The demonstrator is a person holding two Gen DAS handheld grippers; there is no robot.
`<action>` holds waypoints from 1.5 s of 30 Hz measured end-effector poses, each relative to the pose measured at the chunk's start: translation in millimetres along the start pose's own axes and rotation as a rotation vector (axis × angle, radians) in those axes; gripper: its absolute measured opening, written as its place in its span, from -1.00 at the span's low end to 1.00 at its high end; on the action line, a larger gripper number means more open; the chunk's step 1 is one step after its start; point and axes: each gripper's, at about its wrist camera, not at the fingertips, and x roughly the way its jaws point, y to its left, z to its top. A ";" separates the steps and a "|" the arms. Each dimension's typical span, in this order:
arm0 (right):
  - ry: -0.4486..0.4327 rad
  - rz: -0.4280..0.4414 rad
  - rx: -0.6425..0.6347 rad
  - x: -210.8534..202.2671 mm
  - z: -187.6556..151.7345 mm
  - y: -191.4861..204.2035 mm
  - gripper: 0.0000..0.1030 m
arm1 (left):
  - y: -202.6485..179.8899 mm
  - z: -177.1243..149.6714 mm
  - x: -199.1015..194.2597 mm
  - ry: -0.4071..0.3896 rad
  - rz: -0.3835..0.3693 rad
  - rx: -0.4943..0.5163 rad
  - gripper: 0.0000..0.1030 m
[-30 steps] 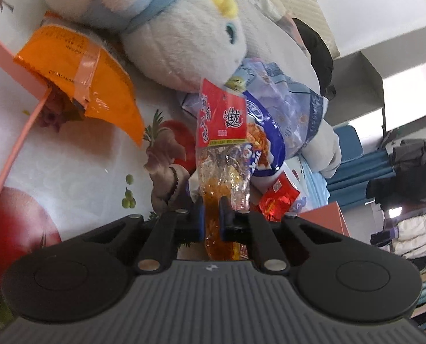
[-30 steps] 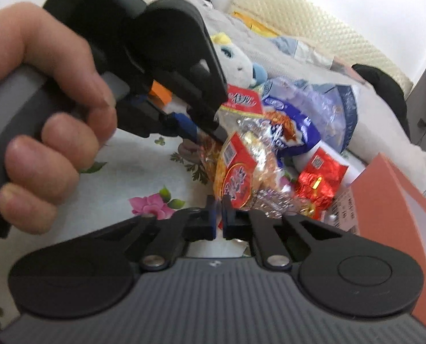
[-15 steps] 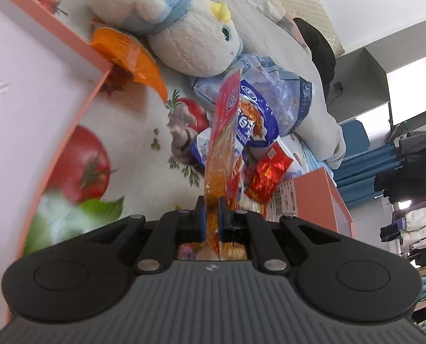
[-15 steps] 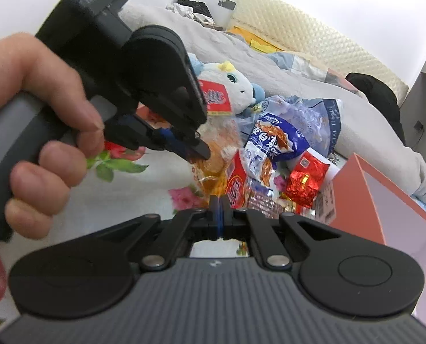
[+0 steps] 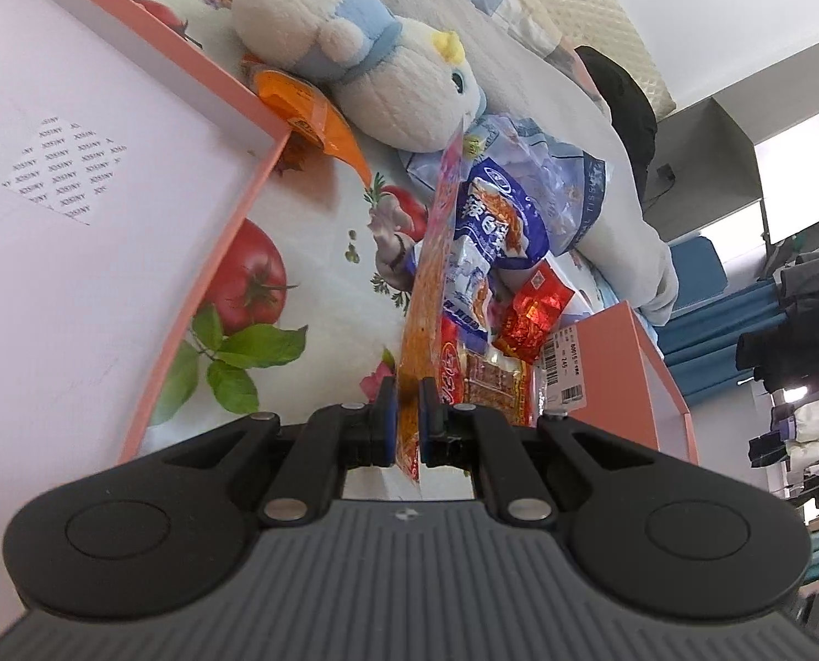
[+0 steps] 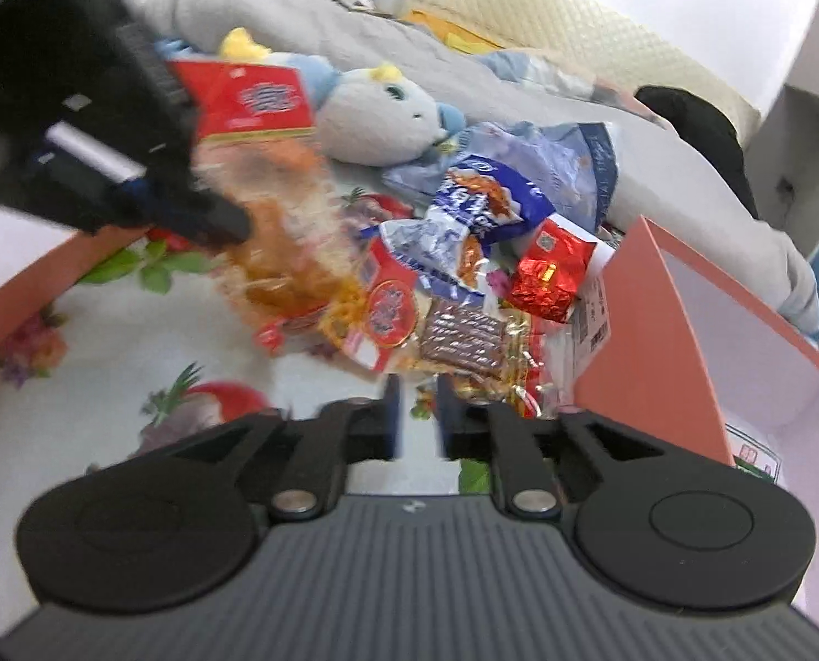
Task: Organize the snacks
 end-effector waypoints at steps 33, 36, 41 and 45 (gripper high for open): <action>0.108 0.022 0.235 97.7 16.6 -23.7 0.07 | 13.6 14.6 16.9 0.026 0.061 0.001 -0.83; 0.107 0.038 0.249 93.7 18.1 -28.1 0.06 | 9.3 12.8 15.1 0.019 0.063 0.017 -0.83; 0.097 0.047 0.241 78.3 18.2 -27.9 0.06 | -0.2 10.1 9.9 0.006 0.071 0.052 -0.84; 0.087 0.061 0.245 60.7 19.6 -28.1 0.06 | -7.8 7.7 0.2 -0.006 0.070 0.070 -0.84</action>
